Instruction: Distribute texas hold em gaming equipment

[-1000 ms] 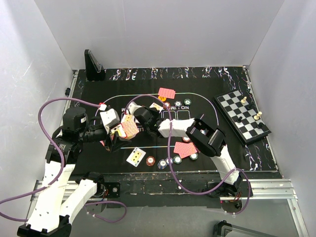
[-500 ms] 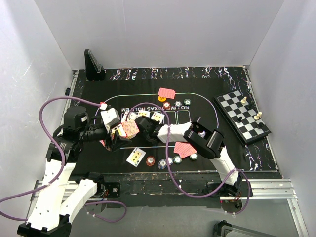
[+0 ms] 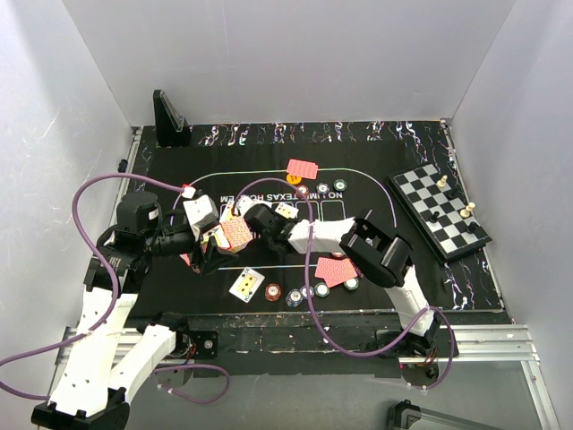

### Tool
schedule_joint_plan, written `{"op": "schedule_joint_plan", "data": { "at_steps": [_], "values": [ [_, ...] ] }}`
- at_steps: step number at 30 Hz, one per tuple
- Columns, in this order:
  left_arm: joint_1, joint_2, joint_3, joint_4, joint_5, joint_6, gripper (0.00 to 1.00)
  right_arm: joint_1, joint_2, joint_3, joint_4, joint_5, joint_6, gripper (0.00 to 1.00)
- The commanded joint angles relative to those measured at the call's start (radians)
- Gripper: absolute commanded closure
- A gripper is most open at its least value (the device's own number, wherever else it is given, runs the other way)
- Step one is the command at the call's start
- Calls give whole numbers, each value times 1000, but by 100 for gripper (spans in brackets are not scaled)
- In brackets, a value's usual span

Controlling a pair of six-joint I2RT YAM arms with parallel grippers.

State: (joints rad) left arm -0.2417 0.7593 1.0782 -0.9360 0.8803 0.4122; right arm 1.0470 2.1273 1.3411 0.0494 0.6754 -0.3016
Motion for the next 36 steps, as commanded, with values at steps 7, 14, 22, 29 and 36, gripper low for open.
{"op": "schedule_joint_plan", "data": {
  "at_steps": [7,14,22,29,36],
  "values": [
    [-1,-11,45,2,20,14,100,-25,-81,7,-181,-323,168,57],
    [-1,-23,39,3,17,14,100,-64,-105,21,-233,-421,183,49],
    [-1,-28,32,14,13,13,100,-152,-222,134,-351,-556,367,44],
    [1,-21,-1,35,19,8,100,-287,-429,191,-471,-787,605,29],
    [1,26,-15,80,29,30,100,-393,-627,58,-329,-1281,976,24]
  ]
}}
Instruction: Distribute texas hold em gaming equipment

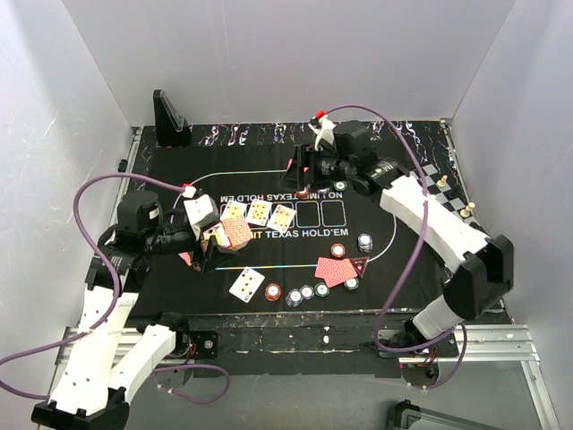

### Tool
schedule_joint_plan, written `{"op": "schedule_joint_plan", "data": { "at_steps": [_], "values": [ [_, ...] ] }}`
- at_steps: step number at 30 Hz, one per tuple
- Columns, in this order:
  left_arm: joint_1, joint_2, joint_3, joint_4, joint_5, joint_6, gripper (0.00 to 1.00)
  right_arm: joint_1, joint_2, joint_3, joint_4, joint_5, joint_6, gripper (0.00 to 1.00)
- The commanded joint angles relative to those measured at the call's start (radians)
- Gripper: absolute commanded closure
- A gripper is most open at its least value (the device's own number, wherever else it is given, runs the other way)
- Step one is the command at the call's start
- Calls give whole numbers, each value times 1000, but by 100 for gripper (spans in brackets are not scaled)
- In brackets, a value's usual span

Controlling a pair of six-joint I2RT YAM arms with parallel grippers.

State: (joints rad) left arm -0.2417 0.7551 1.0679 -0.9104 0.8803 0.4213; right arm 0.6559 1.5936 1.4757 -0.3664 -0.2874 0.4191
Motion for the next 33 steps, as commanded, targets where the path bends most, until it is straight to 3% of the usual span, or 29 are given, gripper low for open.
{"op": "schedule_joint_plan", "data": {
  "at_steps": [1,7,12,23,33],
  "values": [
    [1,41,-8,59,32,27,100,-2,-113,-96,119,-355,292,21],
    [-1,88,-45,107,19,51,100,11,-196,-149,265,-513,454,15],
    [1,113,-52,139,19,56,100,85,-147,-65,118,-484,393,13],
    [-1,119,-16,153,22,66,100,168,23,86,-11,-404,351,11],
    [-1,95,-16,130,20,74,100,188,89,60,115,-421,448,9]
  ]
}}
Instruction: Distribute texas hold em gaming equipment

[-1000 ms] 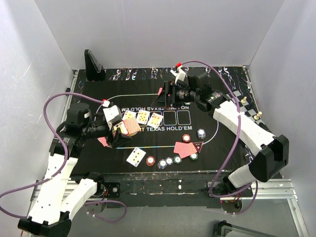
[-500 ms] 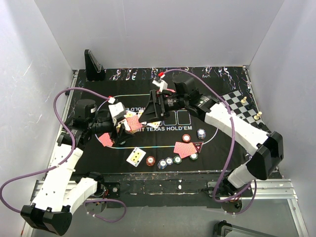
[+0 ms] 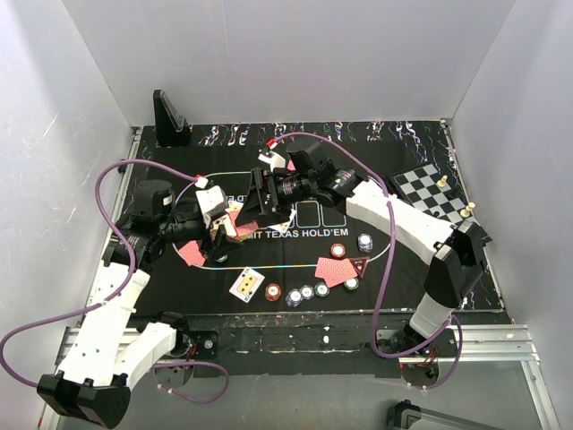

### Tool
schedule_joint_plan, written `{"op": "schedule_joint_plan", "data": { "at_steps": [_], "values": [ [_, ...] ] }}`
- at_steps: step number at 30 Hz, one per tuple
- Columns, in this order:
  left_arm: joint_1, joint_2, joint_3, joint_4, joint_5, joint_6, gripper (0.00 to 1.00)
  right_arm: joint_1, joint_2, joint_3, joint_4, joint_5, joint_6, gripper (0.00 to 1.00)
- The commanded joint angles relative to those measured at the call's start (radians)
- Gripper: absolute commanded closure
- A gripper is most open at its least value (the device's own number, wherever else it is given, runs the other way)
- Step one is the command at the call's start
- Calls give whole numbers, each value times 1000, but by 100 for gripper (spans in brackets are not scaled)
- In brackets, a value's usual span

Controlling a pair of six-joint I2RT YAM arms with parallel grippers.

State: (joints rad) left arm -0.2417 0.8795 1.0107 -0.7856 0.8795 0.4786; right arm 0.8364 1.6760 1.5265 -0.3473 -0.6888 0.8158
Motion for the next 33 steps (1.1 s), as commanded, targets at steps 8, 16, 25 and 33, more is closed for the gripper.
{"op": "schedule_joint_plan", "data": {
  "at_steps": [8,16,25,33],
  "values": [
    [-1,-36,39,-3,19,26,100,0,4,-37,134,-41,88,42],
    [1,-50,40,-14,26,25,100,-56,-61,-107,145,-44,92,55],
    [1,-50,45,-20,24,25,100,-85,-108,-131,149,-52,97,66],
    [1,-51,39,-26,19,35,100,-146,-176,-189,186,-74,135,84]
  ]
}}
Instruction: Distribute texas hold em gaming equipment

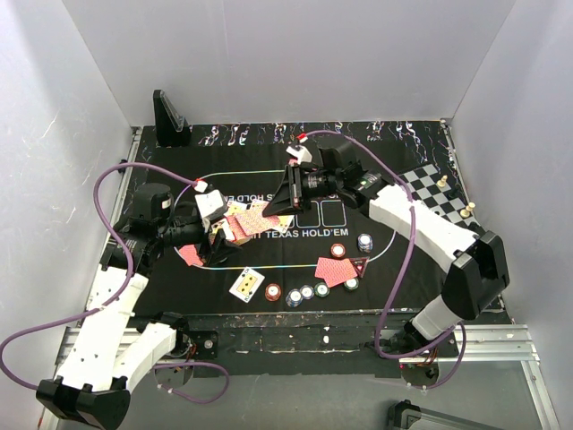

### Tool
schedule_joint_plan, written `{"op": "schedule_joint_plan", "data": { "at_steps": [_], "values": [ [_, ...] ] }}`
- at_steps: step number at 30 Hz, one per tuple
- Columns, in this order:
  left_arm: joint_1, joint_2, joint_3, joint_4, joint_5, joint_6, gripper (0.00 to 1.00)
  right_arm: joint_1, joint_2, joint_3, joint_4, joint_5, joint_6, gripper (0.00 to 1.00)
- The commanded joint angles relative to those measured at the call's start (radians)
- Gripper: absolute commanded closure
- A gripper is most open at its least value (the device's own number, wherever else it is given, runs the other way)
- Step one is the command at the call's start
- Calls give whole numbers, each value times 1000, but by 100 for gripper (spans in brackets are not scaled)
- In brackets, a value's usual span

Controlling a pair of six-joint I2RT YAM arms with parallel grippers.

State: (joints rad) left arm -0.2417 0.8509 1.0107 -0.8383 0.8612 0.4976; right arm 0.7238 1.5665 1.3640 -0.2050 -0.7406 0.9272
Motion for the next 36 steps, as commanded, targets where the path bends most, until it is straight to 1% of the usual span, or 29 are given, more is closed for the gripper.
{"op": "schedule_joint_plan", "data": {
  "at_steps": [1,6,10,14,16,19,21,24,26,27,30,32,36],
  "values": [
    [1,-23,37,24,36,15,100,-44,-74,-32,50,-28,31,85],
    [-1,-26,35,18,33,21,100,-133,-134,-74,84,-57,59,88],
    [1,-26,43,4,30,30,100,-213,-151,-106,87,-72,47,89],
    [1,-29,46,-8,27,38,100,-296,-116,-144,75,-74,-7,91],
    [-1,-33,48,-15,25,39,100,-334,-64,-125,14,-59,-92,92],
    [1,-39,43,-19,24,41,100,-362,57,-31,-149,-20,-278,95],
    [1,-42,43,-25,24,45,100,-366,154,71,-305,9,-446,97],
    [-1,-42,46,-39,24,58,100,-376,308,234,-474,-20,-620,99],
    [-1,-44,48,-48,27,61,100,-374,406,358,-623,29,-726,99],
    [1,-44,51,-54,27,64,100,-373,443,409,-666,64,-766,99],
    [1,-42,54,-62,33,67,100,-373,539,532,-763,180,-840,99],
    [-1,-42,54,-64,36,67,100,-373,587,587,-815,193,-896,99],
    [-1,-42,48,-67,38,68,100,-370,629,586,-818,210,-951,99]
  ]
}}
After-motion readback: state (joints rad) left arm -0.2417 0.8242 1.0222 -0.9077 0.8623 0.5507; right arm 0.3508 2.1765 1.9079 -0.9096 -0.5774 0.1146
